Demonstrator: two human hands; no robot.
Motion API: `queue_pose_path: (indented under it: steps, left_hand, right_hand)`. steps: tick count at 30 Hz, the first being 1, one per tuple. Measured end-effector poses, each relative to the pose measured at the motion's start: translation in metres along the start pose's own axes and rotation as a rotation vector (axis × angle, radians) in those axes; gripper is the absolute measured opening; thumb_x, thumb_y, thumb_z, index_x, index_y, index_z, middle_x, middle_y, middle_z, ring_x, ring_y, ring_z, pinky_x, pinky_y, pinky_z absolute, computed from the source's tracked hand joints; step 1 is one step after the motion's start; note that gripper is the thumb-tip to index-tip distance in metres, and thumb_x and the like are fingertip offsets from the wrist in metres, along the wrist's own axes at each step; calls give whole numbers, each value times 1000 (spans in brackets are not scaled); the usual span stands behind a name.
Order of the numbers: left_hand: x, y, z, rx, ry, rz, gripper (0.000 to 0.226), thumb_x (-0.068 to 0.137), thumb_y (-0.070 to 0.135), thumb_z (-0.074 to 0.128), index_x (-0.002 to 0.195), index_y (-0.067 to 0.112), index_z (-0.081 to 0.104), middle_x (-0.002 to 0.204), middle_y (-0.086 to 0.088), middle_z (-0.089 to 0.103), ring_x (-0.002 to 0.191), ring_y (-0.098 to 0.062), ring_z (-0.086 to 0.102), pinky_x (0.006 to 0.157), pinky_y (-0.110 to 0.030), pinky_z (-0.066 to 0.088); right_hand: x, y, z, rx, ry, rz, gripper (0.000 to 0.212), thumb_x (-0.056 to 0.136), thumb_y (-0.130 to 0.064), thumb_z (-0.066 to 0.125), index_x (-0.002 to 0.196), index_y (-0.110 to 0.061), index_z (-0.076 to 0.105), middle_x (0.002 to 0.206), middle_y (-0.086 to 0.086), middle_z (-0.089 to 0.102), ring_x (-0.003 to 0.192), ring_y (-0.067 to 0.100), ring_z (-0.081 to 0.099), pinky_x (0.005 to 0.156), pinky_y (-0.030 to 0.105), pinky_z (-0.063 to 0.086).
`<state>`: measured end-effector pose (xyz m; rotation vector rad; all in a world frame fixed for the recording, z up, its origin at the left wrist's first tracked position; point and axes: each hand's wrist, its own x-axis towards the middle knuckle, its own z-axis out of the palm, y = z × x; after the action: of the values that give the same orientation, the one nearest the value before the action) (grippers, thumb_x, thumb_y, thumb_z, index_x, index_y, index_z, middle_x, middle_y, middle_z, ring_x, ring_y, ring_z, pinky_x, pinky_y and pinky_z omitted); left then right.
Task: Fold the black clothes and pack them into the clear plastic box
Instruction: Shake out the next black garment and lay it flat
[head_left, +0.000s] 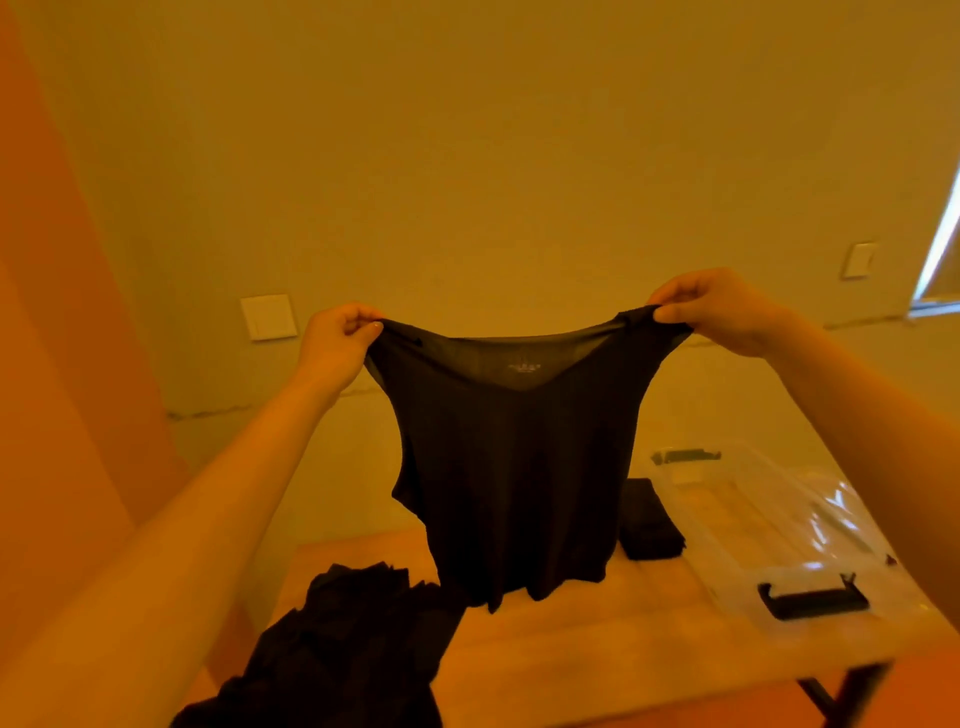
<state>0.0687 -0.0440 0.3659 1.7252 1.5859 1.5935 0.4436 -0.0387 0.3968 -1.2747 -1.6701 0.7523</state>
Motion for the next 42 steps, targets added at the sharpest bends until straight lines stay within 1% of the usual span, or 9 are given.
queue_pose_path:
  steps: [3, 8, 17, 25, 33, 35, 38, 40, 42]
  left_hand:
    - [-18, 14, -14, -26, -15, 17, 15, 93, 6, 49, 100, 11, 62, 82, 5, 58, 88, -12, 54, 76, -21, 42]
    - [-36, 40, -32, -102, 28, 71, 14, 95, 8, 48, 98, 14, 60, 76, 10, 54, 70, 1, 49, 53, -1, 39]
    - [-36, 29, -15, -110, -37, 56, 13, 95, 11, 48, 96, 15, 60, 75, 8, 56, 69, -1, 51, 56, -9, 41]
    - [17, -71, 71, -14, -119, -132, 14, 95, 10, 49, 96, 12, 63, 77, 6, 58, 71, -5, 53, 63, -16, 43]
    - [106, -257, 211, 171, -220, -463, 13, 93, 7, 52, 96, 7, 64, 83, -9, 61, 76, -21, 56, 59, -23, 38]
    - [115, -311, 247, 272, -187, -561, 17, 92, 5, 52, 105, 0, 63, 94, -16, 61, 92, -30, 59, 64, -25, 39]
    - [81, -353, 286, 482, -195, -595, 35, 93, 7, 50, 128, 2, 48, 128, -15, 52, 117, -30, 50, 90, -29, 39]
    - [26, -352, 306, 564, -311, -478, 41, 95, 12, 47, 135, 9, 42, 137, -10, 44, 125, -26, 43, 101, -29, 34]
    - [-33, -342, 323, 606, -481, -384, 44, 97, 23, 44, 140, 15, 37, 148, -5, 33, 136, -22, 31, 111, -29, 20]
  right_hand:
    - [-31, -16, -2, -11, -11, -1, 20, 85, 6, 57, 79, -11, 65, 64, -6, 68, 58, 1, 63, 54, 11, 49]
    - [-66, -44, -9, 26, 11, -22, 19, 87, 6, 52, 78, -7, 62, 79, 7, 59, 72, 12, 58, 59, 14, 51]
    - [-65, -24, -8, -1, 65, 18, 21, 90, 0, 50, 76, -13, 59, 74, 4, 56, 68, 12, 53, 55, 15, 48]
    - [40, 81, 19, -19, -21, 162, 21, 88, 4, 52, 77, -10, 62, 74, 7, 59, 67, 15, 56, 59, 19, 50]
    - [229, 281, 105, -171, -198, 363, 14, 86, 0, 59, 80, -11, 65, 78, 5, 60, 79, 18, 57, 79, 33, 48]
    - [265, 336, 138, -197, -174, 457, 13, 87, 4, 56, 94, -2, 65, 78, 10, 61, 77, 16, 61, 85, 40, 48]
    - [271, 386, 193, -399, -139, 460, 27, 94, -2, 47, 118, 0, 58, 113, 21, 62, 97, 24, 61, 83, 36, 44]
    - [233, 395, 223, -492, -206, 432, 36, 97, -9, 41, 132, -9, 47, 119, 10, 58, 101, 24, 60, 78, 31, 46]
    - [175, 401, 250, -533, -366, 356, 41, 98, -15, 39, 139, -15, 37, 129, 5, 51, 111, 18, 55, 93, 24, 44]
